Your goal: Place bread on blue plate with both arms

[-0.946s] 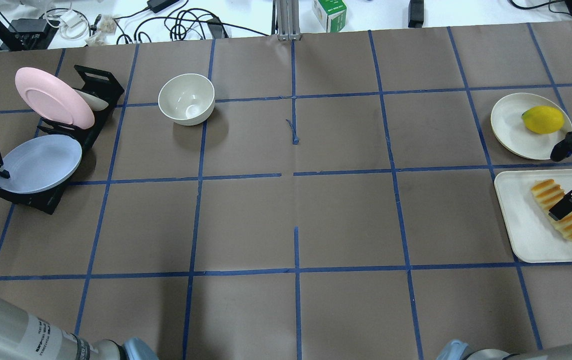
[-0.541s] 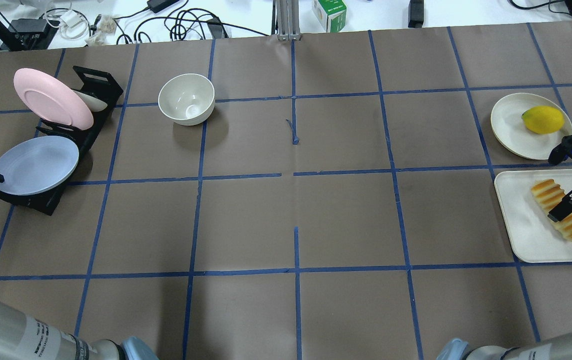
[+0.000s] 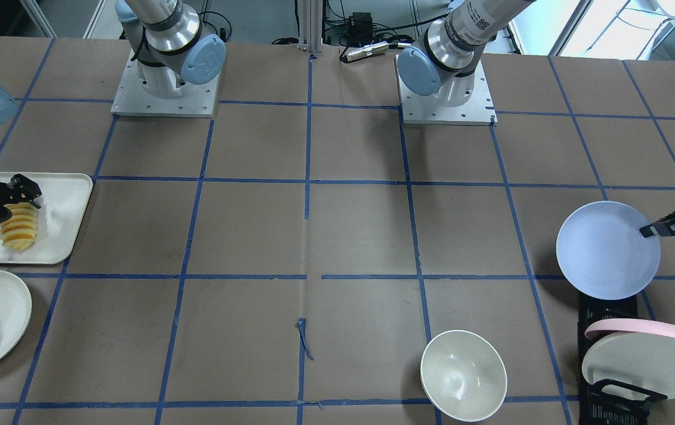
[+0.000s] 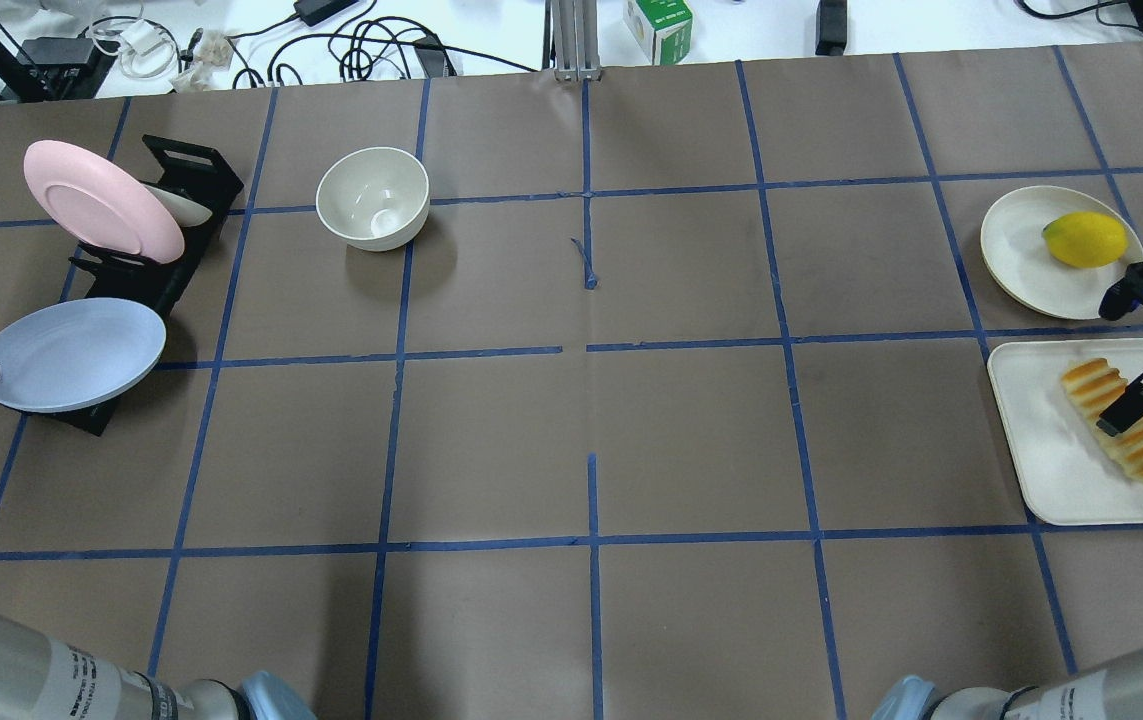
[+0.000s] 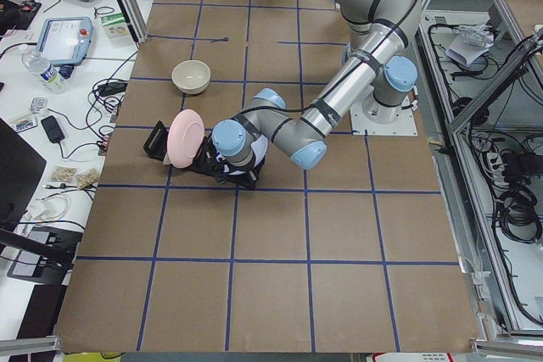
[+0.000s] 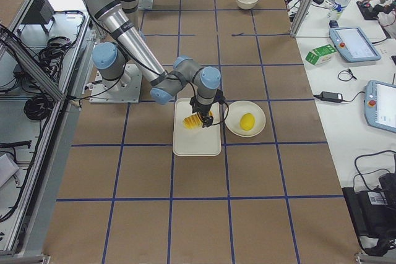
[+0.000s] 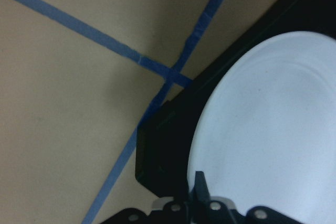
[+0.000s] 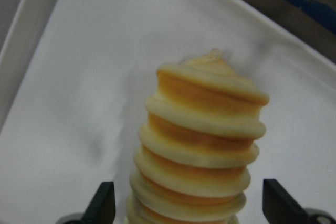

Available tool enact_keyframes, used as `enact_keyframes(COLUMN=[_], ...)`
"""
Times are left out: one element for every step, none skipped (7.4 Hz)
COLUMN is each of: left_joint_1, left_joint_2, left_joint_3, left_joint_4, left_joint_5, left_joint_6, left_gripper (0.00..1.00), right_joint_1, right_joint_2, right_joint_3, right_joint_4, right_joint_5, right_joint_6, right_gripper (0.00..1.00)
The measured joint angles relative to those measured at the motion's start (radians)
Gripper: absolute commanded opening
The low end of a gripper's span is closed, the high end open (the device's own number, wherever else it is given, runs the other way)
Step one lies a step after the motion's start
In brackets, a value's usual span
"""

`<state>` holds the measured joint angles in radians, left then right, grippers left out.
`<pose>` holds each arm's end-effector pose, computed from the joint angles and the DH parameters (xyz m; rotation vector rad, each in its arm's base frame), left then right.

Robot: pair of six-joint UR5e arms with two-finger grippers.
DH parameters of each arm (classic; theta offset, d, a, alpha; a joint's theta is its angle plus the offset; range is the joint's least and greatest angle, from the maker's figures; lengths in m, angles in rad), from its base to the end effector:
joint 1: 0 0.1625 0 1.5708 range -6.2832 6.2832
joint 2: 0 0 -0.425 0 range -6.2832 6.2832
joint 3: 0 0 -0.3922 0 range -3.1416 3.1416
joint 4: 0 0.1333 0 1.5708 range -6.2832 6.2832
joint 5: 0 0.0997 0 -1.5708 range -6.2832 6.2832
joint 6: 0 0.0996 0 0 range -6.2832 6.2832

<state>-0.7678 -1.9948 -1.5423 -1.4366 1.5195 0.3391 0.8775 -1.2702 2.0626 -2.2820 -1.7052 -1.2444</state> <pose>0.3409 -0.5214 0.2769 0.6864 -2.8629 -0.2847 -0.2225 -0.4555 0.1827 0.8578 -3.0026 -0.2451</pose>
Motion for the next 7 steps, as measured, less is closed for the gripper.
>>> enact_keyframes(left_joint_1=[-0.008,-0.026,-0.066,-0.125,-0.193,-0.27,-0.354], left_joint_2=[0.028,0.056,0.077,0.093,0.109,0.13,0.158], left_joint_3=[-0.002,-0.007,-0.016,-0.03,-0.046,-0.058,-0.064], left_joint_4=[-0.045,-0.097,-0.152,-0.195,-0.217,-0.224,-0.223], left_joint_5=[-0.003,-0.01,-0.027,-0.062,-0.124,-0.19,-0.226], left_joint_6=[0.016,0.033,0.048,0.045,0.007,-0.061,-0.133], left_gripper=[0.0,0.0,0.0,0.0,0.0,0.0,0.0], right_joint_1=[0.0,0.001,0.001,0.001,0.002,0.005,0.009], right_joint_2=[0.001,0.001,0.002,0.003,0.002,-0.001,-0.006], right_joint_3=[-0.001,-0.003,-0.004,-0.006,-0.008,-0.009,-0.014], right_joint_4=[0.019,0.025,0.023,0.013,-0.002,-0.011,-0.014], right_joint_5=[0.0,0.007,0.027,0.049,0.055,0.053,0.051], right_joint_6=[0.004,0.007,0.012,0.025,0.059,0.092,0.124], right_gripper=[0.99,0.82,0.47,0.21,0.0,0.0,0.0])
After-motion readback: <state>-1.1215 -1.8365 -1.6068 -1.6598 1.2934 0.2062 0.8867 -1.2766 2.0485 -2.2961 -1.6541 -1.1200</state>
